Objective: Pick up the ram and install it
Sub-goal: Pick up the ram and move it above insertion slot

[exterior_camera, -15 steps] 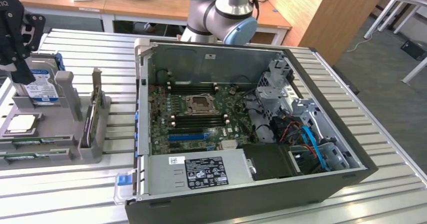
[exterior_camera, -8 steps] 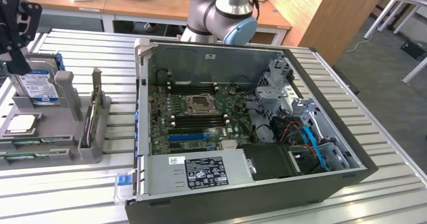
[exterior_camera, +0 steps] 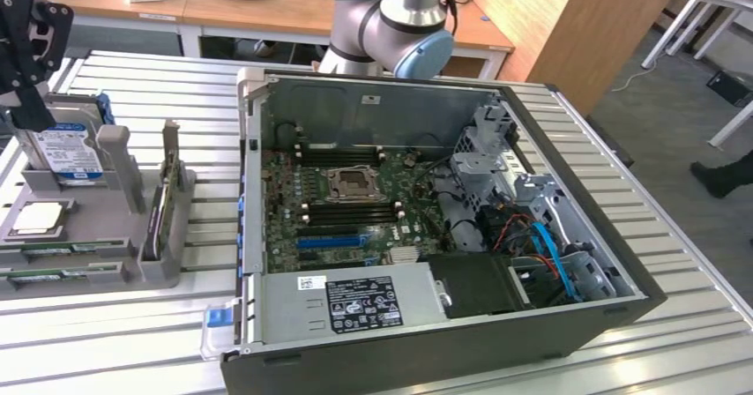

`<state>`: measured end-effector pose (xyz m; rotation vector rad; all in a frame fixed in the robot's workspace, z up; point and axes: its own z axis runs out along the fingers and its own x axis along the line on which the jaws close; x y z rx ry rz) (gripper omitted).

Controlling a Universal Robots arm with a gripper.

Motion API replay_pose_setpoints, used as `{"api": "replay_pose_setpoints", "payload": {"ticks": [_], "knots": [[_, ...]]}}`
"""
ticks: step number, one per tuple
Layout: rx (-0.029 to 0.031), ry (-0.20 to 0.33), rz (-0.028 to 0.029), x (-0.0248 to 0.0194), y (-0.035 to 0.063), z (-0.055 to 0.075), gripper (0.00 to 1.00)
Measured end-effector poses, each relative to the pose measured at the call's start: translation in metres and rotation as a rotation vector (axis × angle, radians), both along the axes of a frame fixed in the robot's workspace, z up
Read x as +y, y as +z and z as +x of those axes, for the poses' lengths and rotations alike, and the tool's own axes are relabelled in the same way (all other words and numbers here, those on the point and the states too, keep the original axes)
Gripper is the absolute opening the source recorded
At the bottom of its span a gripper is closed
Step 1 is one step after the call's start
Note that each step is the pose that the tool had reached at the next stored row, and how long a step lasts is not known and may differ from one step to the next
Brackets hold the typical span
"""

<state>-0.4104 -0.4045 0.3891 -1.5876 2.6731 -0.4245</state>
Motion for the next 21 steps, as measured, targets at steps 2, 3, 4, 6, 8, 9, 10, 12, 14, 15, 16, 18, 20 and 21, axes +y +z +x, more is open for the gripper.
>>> {"api": "replay_pose_setpoints", "payload": {"ticks": [2,3,4,6,8,9,10,12,14,15,16,18,20,21], "knots": [[-0.0002,0.036,0.0001,0.0000,-0.0002,0.0000,0.11],[-0.0003,0.056,0.0001,0.0000,-0.0004,0.0000,0.11],[-0.0003,0.073,0.0003,0.0000,-0.0005,0.0000,0.11],[-0.0004,0.106,0.0014,0.0000,-0.0009,0.0000,0.11],[-0.0004,0.120,0.0014,0.0001,-0.0009,0.0001,0.11],[-0.0003,0.120,0.0014,0.0001,-0.0009,0.0001,0.11],[0.0001,0.120,0.0013,0.0001,-0.0010,0.0001,0.11],[0.0007,0.120,0.0004,0.0001,-0.0009,0.0000,0.11],[0.0008,0.120,0.0001,0.0001,-0.0009,0.0000,0.11],[0.0006,0.120,0.0000,0.0005,-0.0010,0.0000,0.11],[0.0009,0.120,0.0001,0.0006,-0.0010,0.0000,0.11],[0.0025,0.127,0.0233,0.0006,-0.0011,-0.0001,0.11],[0.0024,0.141,0.0593,0.0006,-0.0013,0.0000,0.11],[0.0015,0.146,0.0746,0.0006,-0.0016,-0.0001,0.11]]}}
